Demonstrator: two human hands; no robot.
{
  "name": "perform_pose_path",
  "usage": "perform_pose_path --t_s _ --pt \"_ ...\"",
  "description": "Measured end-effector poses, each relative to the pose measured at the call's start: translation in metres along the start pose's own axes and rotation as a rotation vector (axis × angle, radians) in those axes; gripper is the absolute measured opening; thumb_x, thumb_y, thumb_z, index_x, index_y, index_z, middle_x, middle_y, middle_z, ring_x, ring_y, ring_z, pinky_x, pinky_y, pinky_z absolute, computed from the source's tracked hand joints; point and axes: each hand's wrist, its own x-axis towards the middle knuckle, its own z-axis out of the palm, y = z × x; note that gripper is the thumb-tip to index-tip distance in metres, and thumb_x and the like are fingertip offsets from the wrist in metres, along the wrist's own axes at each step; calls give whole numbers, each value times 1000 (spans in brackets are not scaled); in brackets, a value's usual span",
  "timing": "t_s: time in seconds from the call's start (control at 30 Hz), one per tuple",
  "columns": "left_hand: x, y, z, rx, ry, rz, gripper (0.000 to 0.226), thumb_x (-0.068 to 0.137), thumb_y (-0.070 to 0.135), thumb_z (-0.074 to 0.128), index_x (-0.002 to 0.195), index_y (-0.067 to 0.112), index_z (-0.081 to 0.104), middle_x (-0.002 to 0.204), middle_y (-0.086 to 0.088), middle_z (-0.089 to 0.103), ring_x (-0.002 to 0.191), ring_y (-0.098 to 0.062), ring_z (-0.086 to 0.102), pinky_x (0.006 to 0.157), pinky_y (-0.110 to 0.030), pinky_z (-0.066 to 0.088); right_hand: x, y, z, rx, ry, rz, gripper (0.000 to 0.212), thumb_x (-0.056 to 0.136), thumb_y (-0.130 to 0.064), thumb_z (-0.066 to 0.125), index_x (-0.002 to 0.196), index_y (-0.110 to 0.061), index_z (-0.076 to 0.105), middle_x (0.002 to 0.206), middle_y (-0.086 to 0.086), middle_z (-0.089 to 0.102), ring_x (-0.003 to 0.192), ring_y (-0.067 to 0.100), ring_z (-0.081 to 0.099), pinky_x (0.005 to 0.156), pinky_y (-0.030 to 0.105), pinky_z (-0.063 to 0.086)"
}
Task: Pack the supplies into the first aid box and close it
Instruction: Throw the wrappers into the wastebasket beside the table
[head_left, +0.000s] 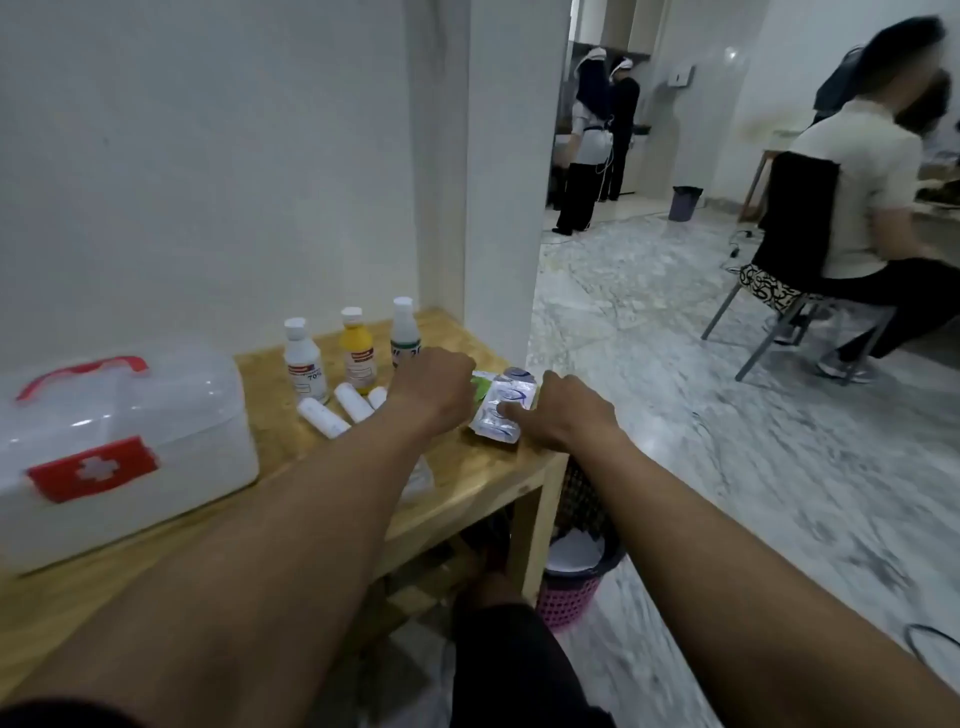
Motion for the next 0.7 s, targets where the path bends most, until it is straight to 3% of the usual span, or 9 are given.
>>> perform_pose_path --t_s 0.17,0.4,0.53,0.63,0.7 --pt "9 -1 6 0 -98 -92 40 88 18 62 128 18 61 121 -8 67 110 -30 64 70 -35 46 7 6 1 115 -80 55 57 80 -62 61 114 -17 56 105 3 60 98 25 61 76 34 48" --pt "20 12 7 -86 -155 -199 27 92 8 57 119 7 59 120 -17 62 107 -34 62 69 -35 43 26 21 3 307 -28 109 28 75 -38 69 84 -14 58 83 4 63 72 21 59 49 27 33" --pt "27 17 5 -233 -145 -323 32 86 3 65 117 7 56 118 -14 59 106 -32 61 68 -35 43 30 36 0 509 -48 198 16 82 -19 66 73 -13 53 68 2 55 57 16 48 48 24 32" --pt "36 17 4 -368 -57 -378 43 83 0 70 124 9 59 123 -14 62 109 -32 62 74 -34 48 32 51 -4 706 -30 296 6 80 -14 61 83 -10 58 77 8 58 67 22 54 61 29 42" --pt "44 21 1 -467 15 -385 50 82 2 73 128 14 62 125 -12 65 112 -31 63 80 -32 49 32 60 -10 825 -41 356 13 79 -12 60 91 -7 62 85 11 64 78 25 62 68 33 49"
